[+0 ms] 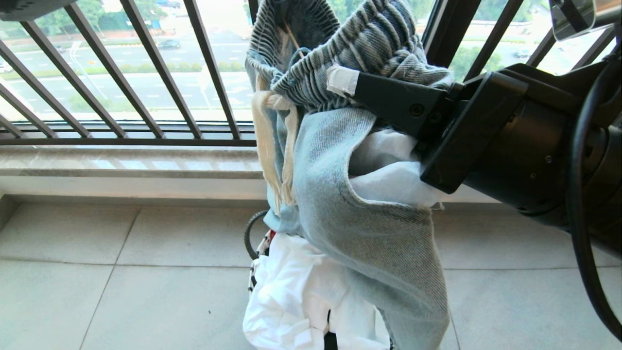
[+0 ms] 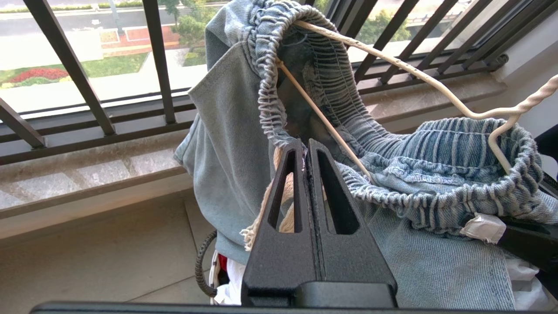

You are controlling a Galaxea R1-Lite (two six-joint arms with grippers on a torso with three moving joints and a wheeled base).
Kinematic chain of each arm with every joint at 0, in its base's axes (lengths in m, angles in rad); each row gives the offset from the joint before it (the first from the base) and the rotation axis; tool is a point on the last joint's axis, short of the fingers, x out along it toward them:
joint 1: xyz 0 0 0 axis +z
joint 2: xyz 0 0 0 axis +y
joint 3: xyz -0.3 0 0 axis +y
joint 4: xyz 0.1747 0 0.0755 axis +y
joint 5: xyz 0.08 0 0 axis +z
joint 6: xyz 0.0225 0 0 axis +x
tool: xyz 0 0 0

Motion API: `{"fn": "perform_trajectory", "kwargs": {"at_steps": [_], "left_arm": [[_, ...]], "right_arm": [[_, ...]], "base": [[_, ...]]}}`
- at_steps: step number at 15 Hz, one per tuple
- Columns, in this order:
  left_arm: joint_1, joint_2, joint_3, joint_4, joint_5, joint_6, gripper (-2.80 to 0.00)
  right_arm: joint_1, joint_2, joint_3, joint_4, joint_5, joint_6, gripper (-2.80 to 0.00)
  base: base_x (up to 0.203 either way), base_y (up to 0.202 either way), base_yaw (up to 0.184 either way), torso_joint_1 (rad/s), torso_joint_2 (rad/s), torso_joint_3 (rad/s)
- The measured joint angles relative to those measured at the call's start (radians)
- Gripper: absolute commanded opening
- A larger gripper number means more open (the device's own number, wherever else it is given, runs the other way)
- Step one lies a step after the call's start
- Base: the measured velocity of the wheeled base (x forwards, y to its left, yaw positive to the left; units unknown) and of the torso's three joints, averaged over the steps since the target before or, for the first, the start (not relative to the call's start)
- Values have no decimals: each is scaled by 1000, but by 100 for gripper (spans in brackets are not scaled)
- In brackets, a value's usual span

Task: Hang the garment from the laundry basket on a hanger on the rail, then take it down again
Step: Hang the clothes on the clothes rack

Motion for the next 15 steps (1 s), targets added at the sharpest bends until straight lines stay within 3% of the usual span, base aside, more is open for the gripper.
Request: {"fn": "perform_trajectory", "kwargs": {"at_steps": [5, 15], "left_arm": [[3, -2, -14, 1, 4, 5, -280], [4, 3, -5, 2, 5, 21, -280]], "right_arm": [[0, 0, 0, 4, 0, 0, -280], [-1, -10, 1, 3, 0, 0, -280]], "base": [[0, 0, 0, 2, 0, 53], [0, 0, 0, 4, 2, 195]]}}
